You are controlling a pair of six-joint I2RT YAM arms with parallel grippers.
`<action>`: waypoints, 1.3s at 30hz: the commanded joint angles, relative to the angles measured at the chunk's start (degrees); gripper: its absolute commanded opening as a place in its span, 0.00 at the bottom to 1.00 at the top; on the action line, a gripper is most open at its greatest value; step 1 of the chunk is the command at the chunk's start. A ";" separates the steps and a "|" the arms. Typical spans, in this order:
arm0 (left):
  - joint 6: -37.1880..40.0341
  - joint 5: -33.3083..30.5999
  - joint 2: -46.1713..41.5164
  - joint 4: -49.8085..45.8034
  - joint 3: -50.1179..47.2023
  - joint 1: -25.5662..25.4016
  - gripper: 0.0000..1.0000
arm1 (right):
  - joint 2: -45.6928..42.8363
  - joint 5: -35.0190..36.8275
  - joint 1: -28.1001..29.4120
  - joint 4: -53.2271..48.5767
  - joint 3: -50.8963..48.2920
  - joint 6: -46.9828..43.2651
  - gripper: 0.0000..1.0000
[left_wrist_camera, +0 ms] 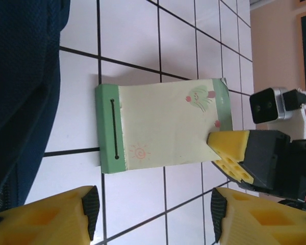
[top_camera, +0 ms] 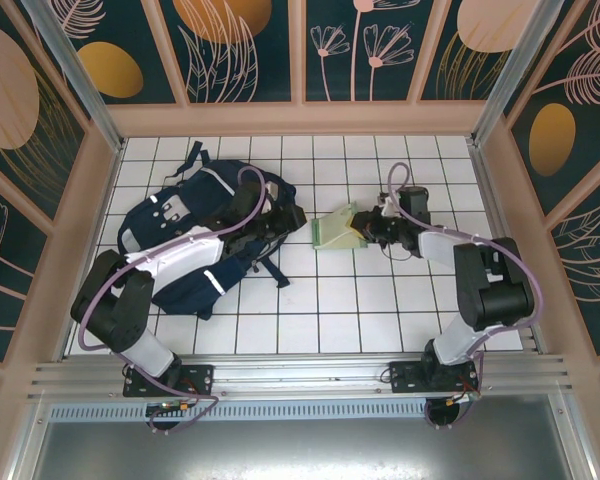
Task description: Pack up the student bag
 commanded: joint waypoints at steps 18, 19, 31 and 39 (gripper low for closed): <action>-17.09 15.80 10.41 29.29 -3.06 1.06 0.59 | -18.63 -8.60 0.09 17.83 -6.91 17.16 0.00; -17.85 16.39 10.81 30.89 -3.18 1.11 0.57 | -18.86 -8.80 0.25 19.15 -7.52 18.18 0.00; -24.22 18.06 8.86 44.89 -7.04 1.21 0.41 | -22.78 -5.86 0.31 16.94 -10.00 17.83 0.00; -26.28 18.11 6.66 48.99 -8.72 1.44 0.14 | -24.62 -1.18 0.37 8.17 -9.66 11.79 0.09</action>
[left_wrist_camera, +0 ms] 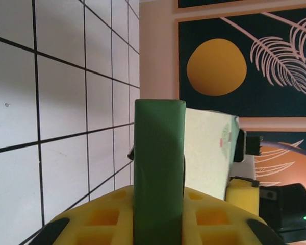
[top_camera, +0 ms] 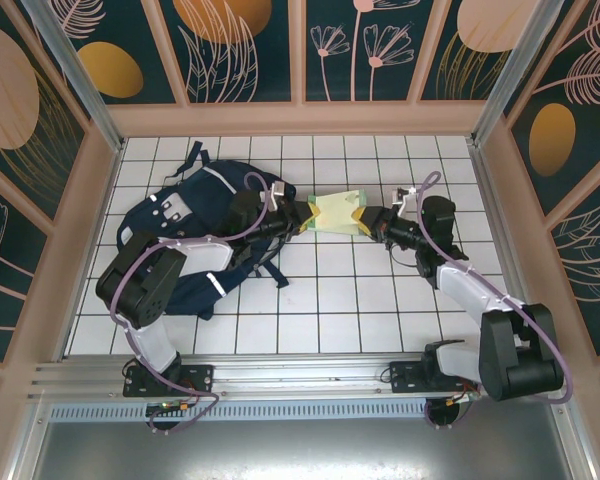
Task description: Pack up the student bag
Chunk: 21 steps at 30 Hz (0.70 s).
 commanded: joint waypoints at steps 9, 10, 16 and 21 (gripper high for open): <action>4.75 -0.86 -9.60 0.14 -1.09 0.98 0.03 | -6.31 13.49 0.33 -22.39 5.06 -18.27 0.78; 4.82 -0.76 -9.78 0.31 -1.03 0.98 0.03 | -6.17 13.43 0.24 -23.22 5.46 -18.98 0.83; 4.55 0.37 -10.91 1.36 -1.00 0.98 0.01 | -4.69 3.19 -0.49 -15.70 4.53 -14.39 0.99; 4.61 1.49 -11.27 2.62 -2.15 0.98 0.01 | -2.97 -3.94 -0.62 -3.55 3.68 -5.81 0.92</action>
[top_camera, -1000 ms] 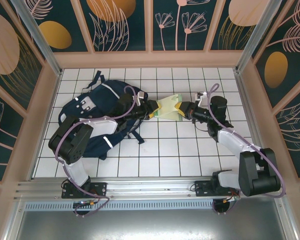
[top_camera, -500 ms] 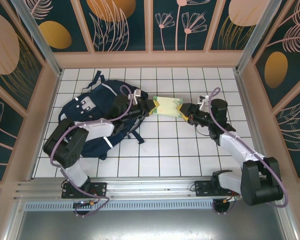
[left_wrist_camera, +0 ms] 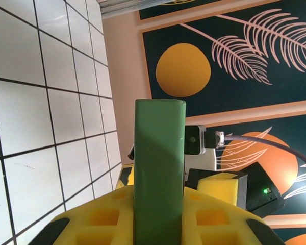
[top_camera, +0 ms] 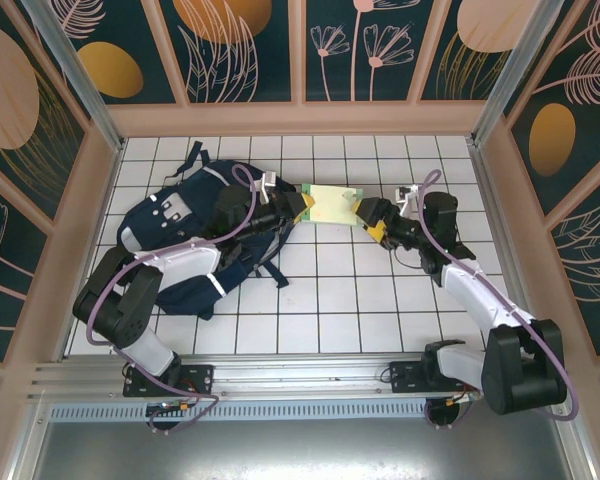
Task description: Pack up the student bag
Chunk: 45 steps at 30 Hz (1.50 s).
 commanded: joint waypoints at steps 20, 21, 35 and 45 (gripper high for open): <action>2.16 6.06 -2.31 8.69 -5.10 -0.20 0.01 | 3.55 -9.61 1.60 16.16 1.89 10.40 0.40; 2.37 6.10 -2.11 8.53 -4.88 -0.20 0.02 | 3.65 -9.71 2.11 15.76 2.14 9.98 0.40; 18.80 -11.59 -12.89 -35.17 7.46 6.23 0.61 | -1.93 6.34 -0.17 -12.38 7.80 -6.82 0.00; 12.86 -16.06 -17.11 -44.90 7.12 24.62 0.88 | -1.16 6.74 -0.63 -12.55 5.16 -8.43 0.00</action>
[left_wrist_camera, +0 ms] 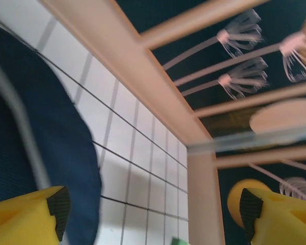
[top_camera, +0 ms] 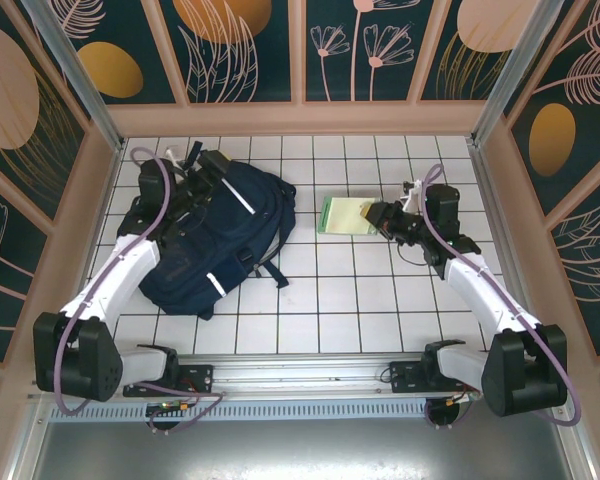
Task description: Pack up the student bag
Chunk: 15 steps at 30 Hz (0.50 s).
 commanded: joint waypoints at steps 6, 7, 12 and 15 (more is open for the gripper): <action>-3.57 8.16 11.85 -1.08 4.39 3.21 0.85 | 0.43 -1.22 -0.67 0.51 0.03 -2.63 0.00; -3.97 8.43 12.83 -0.18 4.56 3.21 0.84 | 0.48 -1.31 -0.69 0.41 -0.02 -2.75 0.00; -4.38 7.37 16.82 2.63 5.79 3.38 0.79 | 0.84 -1.67 -0.78 0.72 -0.30 -3.12 0.00; -3.71 7.39 19.82 2.75 7.98 3.98 0.78 | 1.34 -1.76 -0.81 1.16 -0.52 -3.21 0.00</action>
